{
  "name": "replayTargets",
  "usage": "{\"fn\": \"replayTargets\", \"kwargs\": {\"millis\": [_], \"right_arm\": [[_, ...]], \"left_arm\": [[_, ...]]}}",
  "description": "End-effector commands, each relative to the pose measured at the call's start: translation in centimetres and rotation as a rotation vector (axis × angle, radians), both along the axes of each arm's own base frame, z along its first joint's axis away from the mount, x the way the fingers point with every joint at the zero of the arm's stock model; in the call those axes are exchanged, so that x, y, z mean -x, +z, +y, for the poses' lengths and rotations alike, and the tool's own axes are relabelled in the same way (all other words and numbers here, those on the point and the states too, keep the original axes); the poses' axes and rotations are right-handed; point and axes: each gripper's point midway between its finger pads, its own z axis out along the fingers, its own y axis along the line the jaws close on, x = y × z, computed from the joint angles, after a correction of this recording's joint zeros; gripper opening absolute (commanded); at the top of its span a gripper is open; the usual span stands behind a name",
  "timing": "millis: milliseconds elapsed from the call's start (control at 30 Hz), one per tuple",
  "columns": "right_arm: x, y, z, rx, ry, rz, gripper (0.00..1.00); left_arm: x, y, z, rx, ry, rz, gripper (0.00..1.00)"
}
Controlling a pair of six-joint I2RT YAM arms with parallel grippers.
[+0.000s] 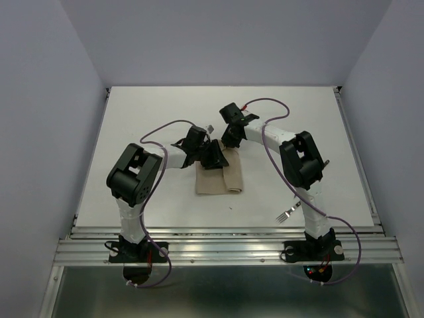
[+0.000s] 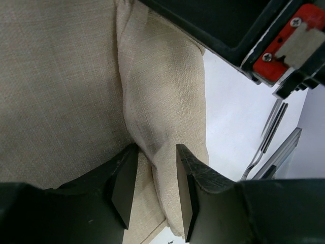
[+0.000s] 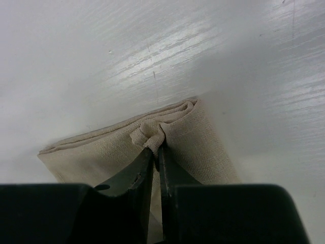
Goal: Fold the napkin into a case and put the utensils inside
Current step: Smooth out the 2/3-rectangle-folded napkin at the center of the board.
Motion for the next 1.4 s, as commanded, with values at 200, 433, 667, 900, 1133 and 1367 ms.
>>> {"fn": "replayTargets", "kwargs": {"millis": [200,433,667,900,1133,1367], "right_arm": [[1.1,-2.3,-1.5,0.050,-0.012,0.053,0.15],[1.0,-2.0,-1.5,0.058,0.009,0.044,0.16],[1.1,-1.8,-1.7,0.063,0.017,0.038,0.16],[1.1,-1.0,-1.6,0.061,0.035,0.026,0.17],[1.2,-0.5,-1.8,0.068,0.048,0.019,0.18],[1.2,1.0,-1.6,0.060,0.078,-0.003,0.21]], "left_arm": [[-0.3,0.3,-1.7,0.034,-0.013,0.009,0.19],[-0.7,0.4,-1.2,0.006,0.014,0.003,0.00],[-1.5,1.5,-1.0,-0.017,0.011,-0.033,0.00],[-1.8,1.5,-1.0,-0.029,0.009,-0.038,0.00],[-1.7,0.6,-1.0,-0.038,-0.004,-0.026,0.00],[-1.9,0.1,-0.9,-0.044,-0.001,-0.019,0.00]]}}
